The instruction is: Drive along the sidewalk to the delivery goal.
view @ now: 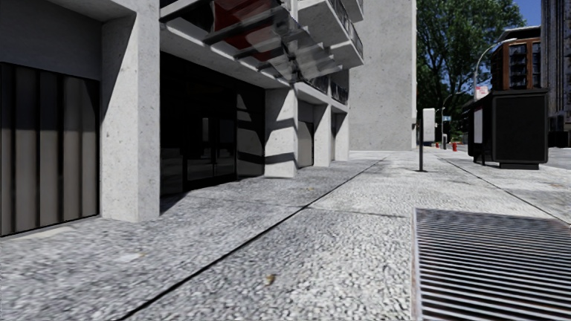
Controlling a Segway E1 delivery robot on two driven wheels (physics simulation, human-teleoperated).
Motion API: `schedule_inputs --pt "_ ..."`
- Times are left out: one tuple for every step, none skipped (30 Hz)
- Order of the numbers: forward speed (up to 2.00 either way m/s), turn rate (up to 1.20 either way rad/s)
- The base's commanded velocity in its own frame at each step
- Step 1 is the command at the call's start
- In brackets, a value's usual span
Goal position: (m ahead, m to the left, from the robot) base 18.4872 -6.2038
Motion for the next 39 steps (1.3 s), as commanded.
schedule_inputs --pt "2.00 -0.49" --pt "2.00 -0.49" --pt "2.00 -0.49" --pt "2.00 -0.49" --pt "2.00 -0.49" --pt "2.00 -0.49" --pt "2.00 -0.49" --pt "2.00 -0.49" --pt "2.00 -0.49" --pt "2.00 -0.49" --pt "2.00 -0.49" --pt "2.00 -0.49" --pt "2.00 -0.49" --pt "2.00 -0.49" --pt "2.00 -0.49" --pt "2.00 -0.49" --pt "2.00 -0.49" --pt "2.00 -0.11" --pt "2.00 -0.11" --pt "2.00 -0.05" --pt "2.00 -0.04" --pt "2.00 -0.04" --pt "2.00 -0.04" --pt "2.00 -0.04" --pt "2.00 -0.04" --pt "2.00 -0.04" --pt "2.00 -0.04" --pt "2.00 -0.04" --pt "2.00 -0.04" --pt "2.00 -0.04" --pt "2.00 -0.04" --pt "2.00 -0.04" --pt "2.00 -0.04" --pt "2.00 -0.04" --pt "2.00 -0.03" --pt "2.00 0.00" --pt "2.00 0.00" --pt "2.00 0.00" --pt "2.00 0.00"
